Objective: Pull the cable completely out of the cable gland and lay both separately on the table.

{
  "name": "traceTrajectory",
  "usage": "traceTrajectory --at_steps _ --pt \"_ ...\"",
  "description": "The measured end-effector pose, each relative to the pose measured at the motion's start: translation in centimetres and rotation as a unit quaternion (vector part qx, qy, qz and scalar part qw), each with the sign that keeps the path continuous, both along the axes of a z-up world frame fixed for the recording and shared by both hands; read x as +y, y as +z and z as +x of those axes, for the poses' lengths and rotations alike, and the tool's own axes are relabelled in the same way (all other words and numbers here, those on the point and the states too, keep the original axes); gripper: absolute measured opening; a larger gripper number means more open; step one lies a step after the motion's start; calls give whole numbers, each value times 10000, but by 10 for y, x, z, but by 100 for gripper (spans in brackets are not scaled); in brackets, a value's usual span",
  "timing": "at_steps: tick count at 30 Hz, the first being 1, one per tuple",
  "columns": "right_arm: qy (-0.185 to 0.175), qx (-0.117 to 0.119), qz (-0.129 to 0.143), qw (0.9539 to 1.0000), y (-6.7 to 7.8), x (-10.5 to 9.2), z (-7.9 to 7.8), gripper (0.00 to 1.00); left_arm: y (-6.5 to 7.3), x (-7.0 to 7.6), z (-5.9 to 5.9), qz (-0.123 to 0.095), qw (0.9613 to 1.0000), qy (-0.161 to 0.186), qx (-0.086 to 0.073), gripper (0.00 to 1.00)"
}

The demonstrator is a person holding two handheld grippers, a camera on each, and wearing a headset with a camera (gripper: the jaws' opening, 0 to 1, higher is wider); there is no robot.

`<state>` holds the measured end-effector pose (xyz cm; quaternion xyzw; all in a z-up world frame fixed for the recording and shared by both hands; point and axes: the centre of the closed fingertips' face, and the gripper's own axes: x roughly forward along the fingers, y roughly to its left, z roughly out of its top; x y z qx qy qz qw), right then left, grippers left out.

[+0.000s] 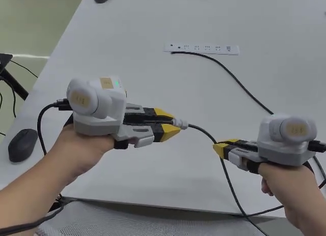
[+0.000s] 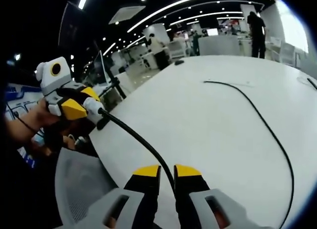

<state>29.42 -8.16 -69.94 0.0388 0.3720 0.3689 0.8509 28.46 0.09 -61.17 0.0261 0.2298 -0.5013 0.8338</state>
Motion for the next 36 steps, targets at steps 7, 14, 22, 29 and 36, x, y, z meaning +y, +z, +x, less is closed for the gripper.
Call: traceTrajectory --at_steps 7,14,22,29,36 --pt "376 -466 -376 9975 23 3 1 16 -1 3 -3 6 10000 51 14 15" --pt "1622 -1834 -828 9660 66 40 -6 23 0 6 -6 -40 9999 97 54 15" --pt "2393 -2420 -1300 9313 63 69 -15 17 3 5 -11 -123 9998 94 92 15" --pt "2413 -2512 -1103 9308 70 81 -17 6 2 5 -14 -127 9998 86 84 15" --pt "2617 -2627 -1220 9207 66 80 -21 2 1 4 -15 -129 9998 72 100 15"
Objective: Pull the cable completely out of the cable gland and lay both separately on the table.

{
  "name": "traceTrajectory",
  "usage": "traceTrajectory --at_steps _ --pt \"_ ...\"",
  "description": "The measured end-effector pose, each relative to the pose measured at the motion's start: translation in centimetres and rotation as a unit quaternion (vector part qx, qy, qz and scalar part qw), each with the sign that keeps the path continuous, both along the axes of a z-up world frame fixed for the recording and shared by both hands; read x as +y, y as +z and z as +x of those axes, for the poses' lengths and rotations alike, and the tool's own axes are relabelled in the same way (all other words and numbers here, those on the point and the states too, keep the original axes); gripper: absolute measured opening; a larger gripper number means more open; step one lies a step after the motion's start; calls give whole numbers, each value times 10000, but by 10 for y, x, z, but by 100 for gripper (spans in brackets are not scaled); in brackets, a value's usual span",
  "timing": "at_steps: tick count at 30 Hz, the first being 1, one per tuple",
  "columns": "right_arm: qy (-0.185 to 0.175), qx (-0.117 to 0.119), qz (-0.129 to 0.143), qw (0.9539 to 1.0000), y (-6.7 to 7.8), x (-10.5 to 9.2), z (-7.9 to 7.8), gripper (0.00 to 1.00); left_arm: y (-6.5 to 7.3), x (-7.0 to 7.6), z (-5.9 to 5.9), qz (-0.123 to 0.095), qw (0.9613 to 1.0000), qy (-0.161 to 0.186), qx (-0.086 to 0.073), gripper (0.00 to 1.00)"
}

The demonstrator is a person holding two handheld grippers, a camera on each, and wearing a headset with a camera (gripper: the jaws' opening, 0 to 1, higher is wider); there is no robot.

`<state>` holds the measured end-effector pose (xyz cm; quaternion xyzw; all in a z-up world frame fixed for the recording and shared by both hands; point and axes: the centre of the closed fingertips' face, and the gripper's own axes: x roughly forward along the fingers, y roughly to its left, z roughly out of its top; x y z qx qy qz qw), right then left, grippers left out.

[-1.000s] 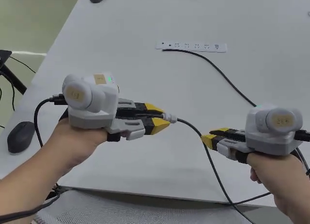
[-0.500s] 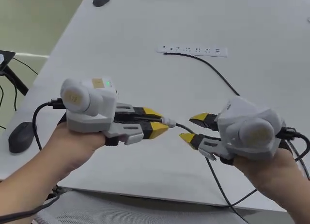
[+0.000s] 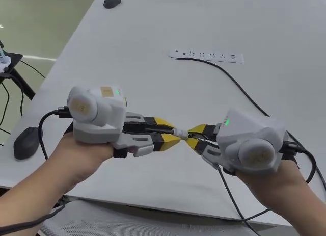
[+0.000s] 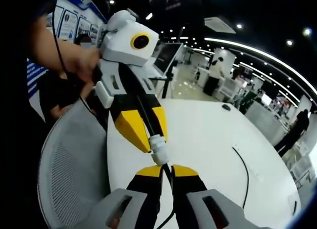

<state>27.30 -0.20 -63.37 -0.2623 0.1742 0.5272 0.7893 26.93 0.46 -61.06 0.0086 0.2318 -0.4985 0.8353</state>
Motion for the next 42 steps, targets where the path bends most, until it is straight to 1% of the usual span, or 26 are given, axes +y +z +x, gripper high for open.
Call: traceTrajectory --at_steps 4,6,9,12,13,15,17,18,19,20,22,25,30,34,36,39,42 --pt "46 -62 -44 10000 0 -1 -1 0 0 -1 -1 -14 10000 0 33 15" --pt "-10 -81 -58 10000 0 -2 0 0 0 -1 -1 -33 10000 16 33 15" --pt "-156 28 -15 9999 -2 -6 2 0 1 0 -1 -50 10000 29 21 15" --pt "-299 124 -34 9995 -7 -11 6 0 2 1 -1 -70 10000 47 14 15" --pt "-405 217 -14 9989 -9 -14 7 0 3 2 -2 -78 10000 50 10 15" --pt "-517 305 -12 9982 -12 -18 10 0 3 3 -2 -101 9999 51 13 15" --pt "-655 464 32 9968 -15 -22 11 0 4 4 -2 -138 9999 56 19 15" --pt "-702 614 81 9956 -17 -24 10 0 4 4 -1 -169 9998 69 32 15" --pt "-771 688 119 9946 -19 -25 11 0 5 4 -1 -170 9998 75 25 15" --pt "-887 888 180 9919 -22 -27 9 0 5 5 -1 -167 9998 79 26 15" --pt "-983 1049 264 9893 -25 -30 9 0 5 6 -1 -161 9998 97 18 15" --pt "-1048 1089 235 9882 -32 -36 9 0 4 9 0 -183 9997 141 27 15" --pt "-1279 1268 240 9834 -42 -50 9 0 3 8 -1 -185 9997 130 39 15" --pt "-1388 1349 237 9808 -46 -57 9 0 3 8 1 -214 9997 142 39 15" --pt "-1425 1367 196 9801 -48 -61 9 0 3 7 3 -248 9996 157 44 15" --pt "-1459 1376 175 9795 -50 -64 9 0 2 7 4 -241 9996 161 54 15" --pt "-1454 1339 135 9802 -51 -65 10 0 1 9 6 -241 9995 184 44 15"
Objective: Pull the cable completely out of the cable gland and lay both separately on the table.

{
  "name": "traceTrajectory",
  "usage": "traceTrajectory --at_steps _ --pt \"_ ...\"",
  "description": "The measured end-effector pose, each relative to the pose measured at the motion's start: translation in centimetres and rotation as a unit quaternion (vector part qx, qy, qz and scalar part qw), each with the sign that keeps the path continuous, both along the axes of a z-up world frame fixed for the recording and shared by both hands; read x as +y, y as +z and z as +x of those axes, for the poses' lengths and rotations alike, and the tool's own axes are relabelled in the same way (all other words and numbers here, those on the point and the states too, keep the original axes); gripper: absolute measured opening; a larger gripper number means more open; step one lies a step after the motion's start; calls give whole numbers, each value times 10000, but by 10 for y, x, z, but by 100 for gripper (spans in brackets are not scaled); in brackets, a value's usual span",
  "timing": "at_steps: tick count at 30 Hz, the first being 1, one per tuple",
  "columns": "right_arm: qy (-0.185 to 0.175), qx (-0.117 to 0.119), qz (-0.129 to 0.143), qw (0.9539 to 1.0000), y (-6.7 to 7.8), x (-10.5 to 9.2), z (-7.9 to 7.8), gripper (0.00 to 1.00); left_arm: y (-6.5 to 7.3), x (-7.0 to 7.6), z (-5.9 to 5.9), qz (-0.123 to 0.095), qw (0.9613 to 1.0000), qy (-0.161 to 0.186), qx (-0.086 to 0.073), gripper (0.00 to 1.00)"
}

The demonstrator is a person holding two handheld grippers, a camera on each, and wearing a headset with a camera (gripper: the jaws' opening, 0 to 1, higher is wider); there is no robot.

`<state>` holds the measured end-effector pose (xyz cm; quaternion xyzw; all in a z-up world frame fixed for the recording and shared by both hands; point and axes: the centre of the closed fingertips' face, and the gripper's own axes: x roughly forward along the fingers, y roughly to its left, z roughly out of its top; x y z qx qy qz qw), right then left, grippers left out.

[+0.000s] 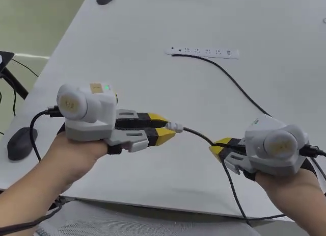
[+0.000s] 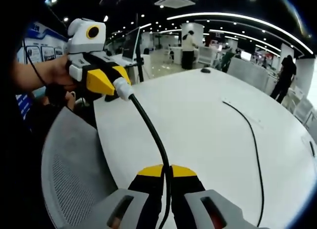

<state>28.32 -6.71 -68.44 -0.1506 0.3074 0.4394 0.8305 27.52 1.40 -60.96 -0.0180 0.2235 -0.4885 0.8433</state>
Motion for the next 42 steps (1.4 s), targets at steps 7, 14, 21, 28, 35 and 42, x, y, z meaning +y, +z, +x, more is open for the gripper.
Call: traceTrajectory --at_steps 7,14,21,28,35,42 --pt "-29 52 -37 10000 0 0 3 0 -9 5 -1 50 9999 -43 77 15" --pt "-24 -26 -163 9999 4 4 8 0 -14 10 -3 -5 9999 -54 96 15" --pt "-64 -60 -225 9997 12 15 20 0 -22 20 -9 -80 9999 -80 60 15" --pt "224 -245 -560 9979 18 38 24 0 -27 36 -17 -252 9997 -2 46 15" --pt "255 -323 -700 9967 22 67 40 0 -37 59 -20 -298 9995 50 94 15" --pt "268 -413 -808 9955 20 93 59 0 -41 86 -19 -250 9996 -10 97 15"
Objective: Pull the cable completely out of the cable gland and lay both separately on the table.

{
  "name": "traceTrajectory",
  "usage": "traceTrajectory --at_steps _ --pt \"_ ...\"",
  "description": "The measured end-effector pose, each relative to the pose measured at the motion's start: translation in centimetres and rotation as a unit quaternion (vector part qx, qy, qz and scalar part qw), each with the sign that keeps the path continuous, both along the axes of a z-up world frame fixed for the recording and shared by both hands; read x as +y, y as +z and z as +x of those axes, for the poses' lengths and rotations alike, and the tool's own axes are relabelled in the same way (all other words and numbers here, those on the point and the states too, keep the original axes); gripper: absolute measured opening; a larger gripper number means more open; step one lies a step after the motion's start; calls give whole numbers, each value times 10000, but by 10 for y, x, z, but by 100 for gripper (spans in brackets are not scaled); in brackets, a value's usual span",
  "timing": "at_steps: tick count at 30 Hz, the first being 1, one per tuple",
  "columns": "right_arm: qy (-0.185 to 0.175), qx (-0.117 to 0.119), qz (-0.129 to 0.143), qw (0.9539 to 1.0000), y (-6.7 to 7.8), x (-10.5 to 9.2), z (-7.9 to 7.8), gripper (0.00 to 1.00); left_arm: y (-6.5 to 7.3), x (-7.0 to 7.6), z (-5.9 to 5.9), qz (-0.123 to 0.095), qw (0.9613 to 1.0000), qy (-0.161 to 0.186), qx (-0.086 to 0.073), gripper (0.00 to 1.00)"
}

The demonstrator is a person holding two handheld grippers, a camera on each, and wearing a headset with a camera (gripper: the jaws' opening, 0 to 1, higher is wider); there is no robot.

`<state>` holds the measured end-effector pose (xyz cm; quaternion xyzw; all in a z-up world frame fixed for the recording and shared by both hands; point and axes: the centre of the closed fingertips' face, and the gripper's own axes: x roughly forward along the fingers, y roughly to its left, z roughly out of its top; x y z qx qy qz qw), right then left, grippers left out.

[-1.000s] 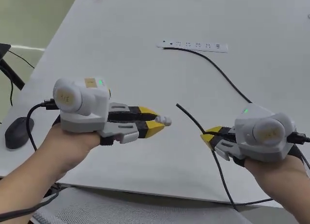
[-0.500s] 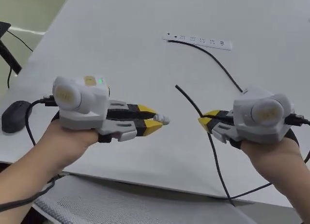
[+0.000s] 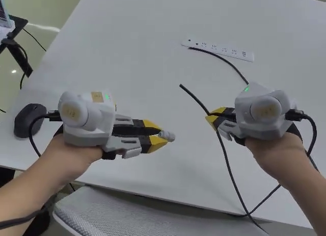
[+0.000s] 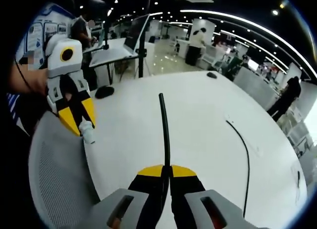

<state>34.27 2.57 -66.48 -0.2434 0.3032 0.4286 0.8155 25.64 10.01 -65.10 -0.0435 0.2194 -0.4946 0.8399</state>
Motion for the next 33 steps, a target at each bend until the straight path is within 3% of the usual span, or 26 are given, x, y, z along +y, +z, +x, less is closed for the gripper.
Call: traceTrajectory --at_steps 4,11,23,33 --pt "26 -43 6 10000 0 17 7 0 -2 16 4 36 10000 52 -19 15" --pt "380 -58 -154 9991 -11 52 11 0 -14 39 5 75 9999 115 27 15" --pt "718 -68 -263 9971 -23 108 17 0 -36 69 2 155 9995 215 158 15" --pt "1066 -34 -393 9935 -46 146 26 0 -62 89 2 134 9988 351 306 15"
